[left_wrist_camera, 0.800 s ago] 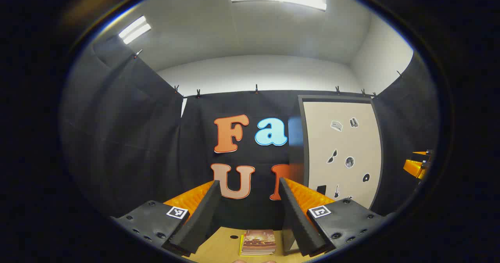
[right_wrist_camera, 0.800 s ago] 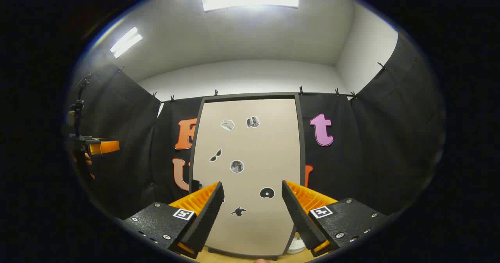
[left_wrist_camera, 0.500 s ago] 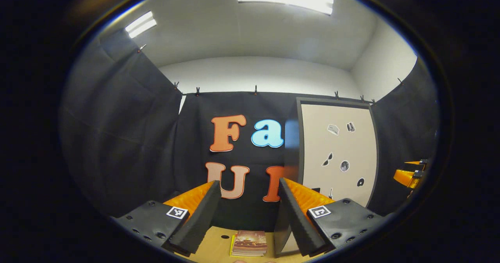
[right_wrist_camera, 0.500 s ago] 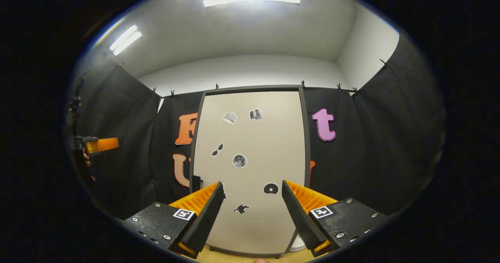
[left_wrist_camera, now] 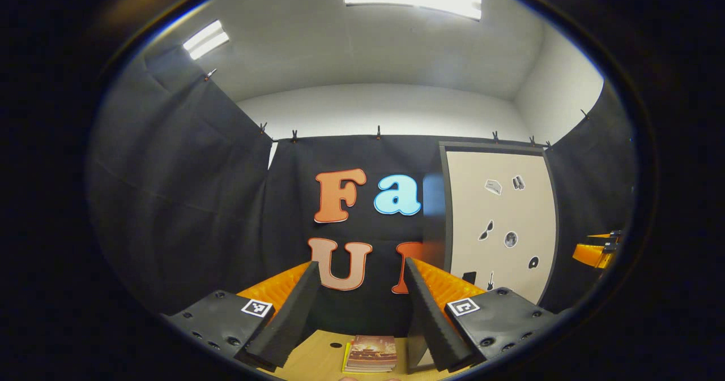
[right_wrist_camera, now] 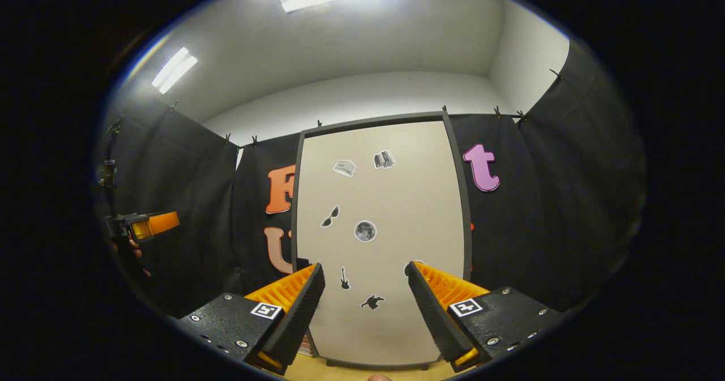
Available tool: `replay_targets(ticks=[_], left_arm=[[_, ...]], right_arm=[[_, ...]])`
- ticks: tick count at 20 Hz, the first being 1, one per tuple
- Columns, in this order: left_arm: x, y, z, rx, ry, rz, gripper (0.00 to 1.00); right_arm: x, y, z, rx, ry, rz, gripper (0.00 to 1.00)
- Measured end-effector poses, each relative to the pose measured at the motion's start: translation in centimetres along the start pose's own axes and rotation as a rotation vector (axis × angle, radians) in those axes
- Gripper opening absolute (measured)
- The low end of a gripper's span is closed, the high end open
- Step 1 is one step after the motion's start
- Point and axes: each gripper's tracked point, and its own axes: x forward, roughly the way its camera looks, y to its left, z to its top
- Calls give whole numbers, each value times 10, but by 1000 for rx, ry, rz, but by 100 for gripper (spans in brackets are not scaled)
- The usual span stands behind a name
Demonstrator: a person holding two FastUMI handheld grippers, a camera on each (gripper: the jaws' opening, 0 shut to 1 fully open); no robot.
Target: Open the cabinet door with the right hand, grasp the bottle in the cabinet with the left hand and place it on the coaster, then close the cabinet door with the right hand.
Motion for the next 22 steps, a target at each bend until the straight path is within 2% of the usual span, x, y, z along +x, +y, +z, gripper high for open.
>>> replay_targets(ticks=[6, 7, 9, 10, 15, 16, 18, 22], left_arm=[[-1, 10, -20, 14, 39, 1, 96], [-2, 12, -20, 21, 39, 6, 100], [-3, 17, -16, 28, 27, 14, 92], [-5, 19, -15, 26, 22, 16, 96], [-15, 27, -20, 9, 33, 1, 96], [-18, 31, -20, 9, 33, 1, 99], [-20, 39, -21, 17, 36, 14, 96], [-20, 55, -28, 29, 52, 38, 96]], right_arm=[[29, 25, -41, 22, 93, 48, 92], [36, 32, -47, 36, 109, 60, 92], [48, 48, -60, 66, 145, 90, 92], [54, 57, -67, 74, 164, 107, 92], [84, 95, -99, 111, 251, 169, 92], [90, 99, -105, 124, 266, 170, 92], [103, 104, -117, 144, 301, 153, 92], [134, 114, -143, 183, 376, 125, 91]])
